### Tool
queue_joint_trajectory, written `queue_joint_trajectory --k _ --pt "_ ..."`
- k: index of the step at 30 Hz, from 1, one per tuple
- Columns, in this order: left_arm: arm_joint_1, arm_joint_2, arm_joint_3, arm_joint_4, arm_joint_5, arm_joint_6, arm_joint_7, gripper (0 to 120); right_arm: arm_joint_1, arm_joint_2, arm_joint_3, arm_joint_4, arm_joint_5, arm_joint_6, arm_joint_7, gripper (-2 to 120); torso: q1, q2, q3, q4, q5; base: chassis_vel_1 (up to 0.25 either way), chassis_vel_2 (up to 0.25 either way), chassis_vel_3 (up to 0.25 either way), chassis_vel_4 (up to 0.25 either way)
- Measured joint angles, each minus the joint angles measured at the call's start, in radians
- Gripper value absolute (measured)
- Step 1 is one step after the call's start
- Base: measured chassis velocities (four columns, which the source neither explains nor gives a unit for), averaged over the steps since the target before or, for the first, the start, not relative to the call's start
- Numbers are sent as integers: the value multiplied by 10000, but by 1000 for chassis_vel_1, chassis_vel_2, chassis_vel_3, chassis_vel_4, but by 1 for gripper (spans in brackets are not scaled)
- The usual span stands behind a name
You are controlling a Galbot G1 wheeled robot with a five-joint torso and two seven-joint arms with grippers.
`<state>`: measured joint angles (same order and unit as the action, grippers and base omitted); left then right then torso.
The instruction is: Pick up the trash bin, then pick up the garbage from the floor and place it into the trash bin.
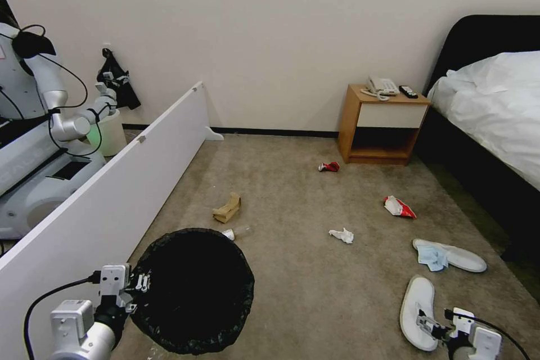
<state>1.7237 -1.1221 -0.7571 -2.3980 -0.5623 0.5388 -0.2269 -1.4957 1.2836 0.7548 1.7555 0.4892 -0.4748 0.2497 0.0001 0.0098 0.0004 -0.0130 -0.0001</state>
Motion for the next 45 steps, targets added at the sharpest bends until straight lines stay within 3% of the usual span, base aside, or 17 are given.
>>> queue_joint_trajectory --k 9,45 --pt "-217 -32 128 94 52 -12 7 4 377 86 -198 -684 -140 136 -40 100 0 0 0 -3 1 0 0 0 0" --pt "-170 -30 130 -13 89 17 5 4 1635 239 -262 -2793 -672 520 -285 100 0 0 0 -3 1 0 0 0 0"
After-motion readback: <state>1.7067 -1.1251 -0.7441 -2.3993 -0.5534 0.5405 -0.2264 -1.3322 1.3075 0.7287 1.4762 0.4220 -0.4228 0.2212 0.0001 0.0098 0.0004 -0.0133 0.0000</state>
